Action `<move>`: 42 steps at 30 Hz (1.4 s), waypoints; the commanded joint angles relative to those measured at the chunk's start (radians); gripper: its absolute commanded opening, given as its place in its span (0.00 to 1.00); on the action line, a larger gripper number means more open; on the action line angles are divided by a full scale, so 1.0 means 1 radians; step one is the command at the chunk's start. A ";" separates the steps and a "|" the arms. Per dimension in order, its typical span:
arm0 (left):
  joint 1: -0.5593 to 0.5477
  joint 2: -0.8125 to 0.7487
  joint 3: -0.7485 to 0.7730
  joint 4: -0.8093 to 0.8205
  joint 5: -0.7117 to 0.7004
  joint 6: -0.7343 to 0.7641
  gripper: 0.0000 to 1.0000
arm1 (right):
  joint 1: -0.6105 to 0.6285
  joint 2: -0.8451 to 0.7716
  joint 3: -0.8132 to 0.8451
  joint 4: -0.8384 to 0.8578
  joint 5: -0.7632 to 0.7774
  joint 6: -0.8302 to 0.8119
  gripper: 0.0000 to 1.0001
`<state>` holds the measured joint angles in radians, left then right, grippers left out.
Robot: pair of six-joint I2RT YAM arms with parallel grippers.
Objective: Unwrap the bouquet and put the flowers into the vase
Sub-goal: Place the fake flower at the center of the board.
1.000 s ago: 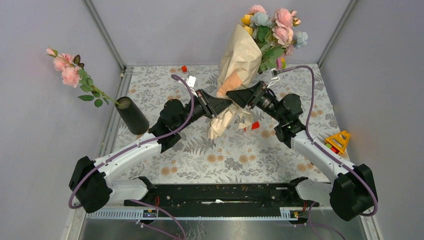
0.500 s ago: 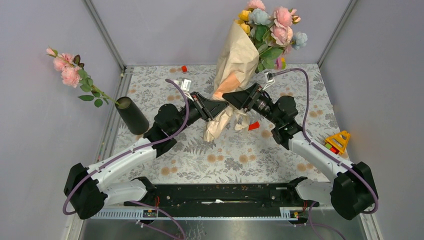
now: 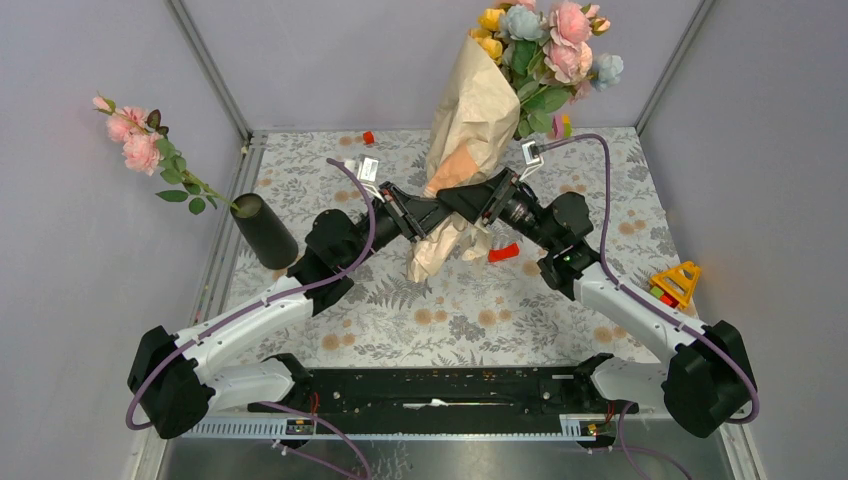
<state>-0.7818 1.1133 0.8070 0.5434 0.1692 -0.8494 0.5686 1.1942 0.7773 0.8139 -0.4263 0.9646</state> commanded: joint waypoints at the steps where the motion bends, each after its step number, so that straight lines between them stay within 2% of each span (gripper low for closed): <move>1: -0.015 -0.055 0.012 0.264 0.068 -0.022 0.00 | 0.022 0.016 0.075 0.068 0.025 -0.007 0.96; 6: -0.020 -0.054 0.013 0.272 0.086 -0.023 0.00 | 0.023 0.048 0.118 0.082 0.017 0.014 0.84; 10: -0.020 -0.055 0.024 0.251 0.091 -0.016 0.00 | 0.024 0.043 0.117 0.097 0.011 0.013 0.66; 12: -0.020 -0.050 0.028 0.239 0.089 -0.021 0.00 | 0.026 0.030 0.111 0.101 0.011 0.003 0.54; 18: -0.020 -0.012 0.089 0.049 0.073 -0.014 0.00 | 0.028 -0.015 0.097 0.072 0.023 -0.054 0.29; 23: -0.018 0.020 0.116 -0.018 0.093 -0.019 0.00 | 0.030 -0.056 0.087 0.010 0.043 -0.118 0.15; 26: -0.017 0.035 0.139 -0.069 0.109 0.001 0.13 | 0.030 -0.081 0.080 -0.034 0.058 -0.161 0.02; 28: -0.016 0.037 0.151 -0.109 0.111 0.027 0.22 | 0.030 -0.096 0.077 -0.068 0.070 -0.189 0.00; 33: -0.006 0.002 0.164 -0.213 0.101 0.124 0.66 | 0.030 -0.153 0.081 -0.232 0.127 -0.288 0.00; 37: 0.010 -0.065 0.156 -0.317 0.084 0.230 0.94 | 0.029 -0.213 0.099 -0.392 0.190 -0.393 0.00; 39: 0.026 -0.100 0.154 -0.375 0.081 0.278 0.98 | 0.030 -0.234 0.111 -0.470 0.224 -0.435 0.00; 42: 0.080 -0.156 0.163 -0.496 0.121 0.348 0.99 | 0.030 -0.248 0.149 -0.612 0.278 -0.476 0.00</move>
<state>-0.7551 1.0466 0.9195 0.1616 0.2588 -0.6346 0.5884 0.9997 0.8383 0.3164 -0.2451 0.6483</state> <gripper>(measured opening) 0.985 0.327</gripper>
